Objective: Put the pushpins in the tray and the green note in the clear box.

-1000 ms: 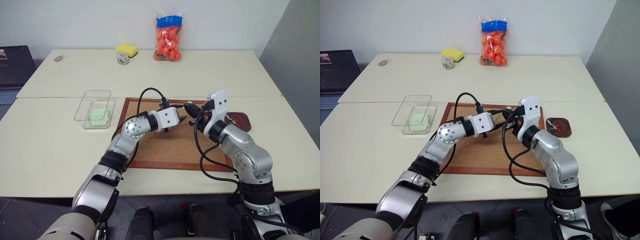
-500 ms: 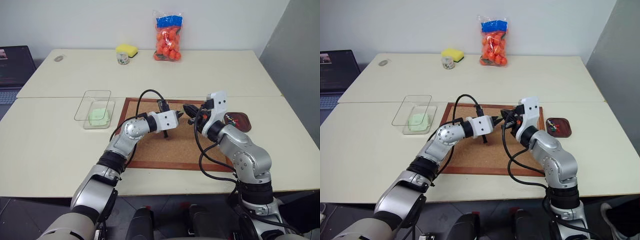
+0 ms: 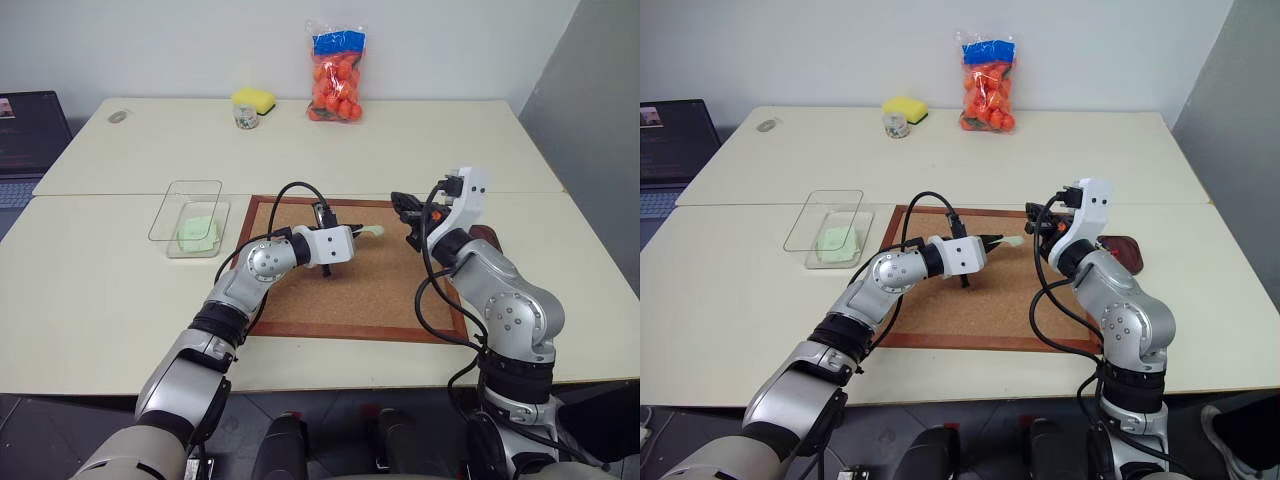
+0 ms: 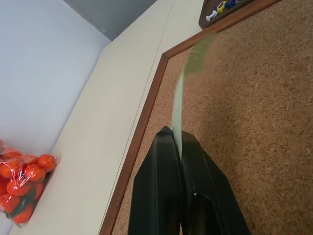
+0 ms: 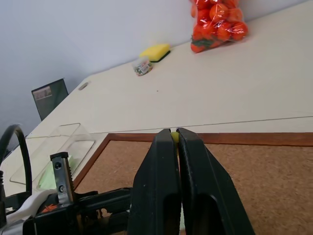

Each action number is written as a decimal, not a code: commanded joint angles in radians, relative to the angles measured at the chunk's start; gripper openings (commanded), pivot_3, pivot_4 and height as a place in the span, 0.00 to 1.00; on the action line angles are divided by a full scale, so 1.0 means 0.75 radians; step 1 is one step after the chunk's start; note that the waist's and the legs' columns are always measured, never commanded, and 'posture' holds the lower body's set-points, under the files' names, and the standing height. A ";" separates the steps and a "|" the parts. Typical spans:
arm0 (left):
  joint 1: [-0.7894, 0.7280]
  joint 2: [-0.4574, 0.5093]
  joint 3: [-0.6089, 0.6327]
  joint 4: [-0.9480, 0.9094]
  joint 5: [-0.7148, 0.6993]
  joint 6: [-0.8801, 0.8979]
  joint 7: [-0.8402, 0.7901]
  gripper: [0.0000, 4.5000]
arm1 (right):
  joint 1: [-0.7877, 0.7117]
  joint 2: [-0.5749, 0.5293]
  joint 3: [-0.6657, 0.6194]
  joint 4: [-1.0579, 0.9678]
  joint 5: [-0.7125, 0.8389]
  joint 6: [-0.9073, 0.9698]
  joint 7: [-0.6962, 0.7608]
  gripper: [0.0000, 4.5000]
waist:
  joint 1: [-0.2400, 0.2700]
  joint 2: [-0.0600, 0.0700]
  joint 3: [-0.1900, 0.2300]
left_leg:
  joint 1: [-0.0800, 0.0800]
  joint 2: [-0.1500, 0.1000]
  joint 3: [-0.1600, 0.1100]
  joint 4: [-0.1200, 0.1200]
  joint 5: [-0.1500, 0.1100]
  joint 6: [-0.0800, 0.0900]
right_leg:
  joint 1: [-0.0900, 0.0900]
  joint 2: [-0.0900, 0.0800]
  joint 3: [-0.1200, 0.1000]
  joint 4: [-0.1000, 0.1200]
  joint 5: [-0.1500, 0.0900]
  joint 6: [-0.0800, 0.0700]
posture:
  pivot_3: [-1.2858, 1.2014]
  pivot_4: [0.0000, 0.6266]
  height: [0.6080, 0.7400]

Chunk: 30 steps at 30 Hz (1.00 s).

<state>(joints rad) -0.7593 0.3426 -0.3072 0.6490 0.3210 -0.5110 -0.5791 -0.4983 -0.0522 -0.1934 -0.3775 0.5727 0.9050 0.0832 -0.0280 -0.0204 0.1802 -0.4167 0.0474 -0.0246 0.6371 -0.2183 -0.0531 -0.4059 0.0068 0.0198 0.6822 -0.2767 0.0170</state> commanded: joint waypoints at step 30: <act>0.090 0.026 0.128 -0.238 -0.230 0.307 -0.070 0.00 | 0.095 -0.486 -0.029 0.560 -0.369 -0.382 0.189 0.15 | 0.000 0.000 0.000 | 0.001 -0.001 0.002 0.000 0.000 0.001 | 0.000 0.000 0.002 0.000 0.001 0.001 | 0.52 0.24 1.00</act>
<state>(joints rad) -0.6911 0.3558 -0.2304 0.5148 0.1620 -0.2850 -0.6402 -0.4080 -0.4099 -0.1909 0.0531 0.2965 0.6438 0.2171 -0.0280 -0.0206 0.1803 -0.4161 0.0470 -0.0233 0.6373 -0.2179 -0.0525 -0.4058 0.0072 0.0216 0.6820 -0.2763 0.0178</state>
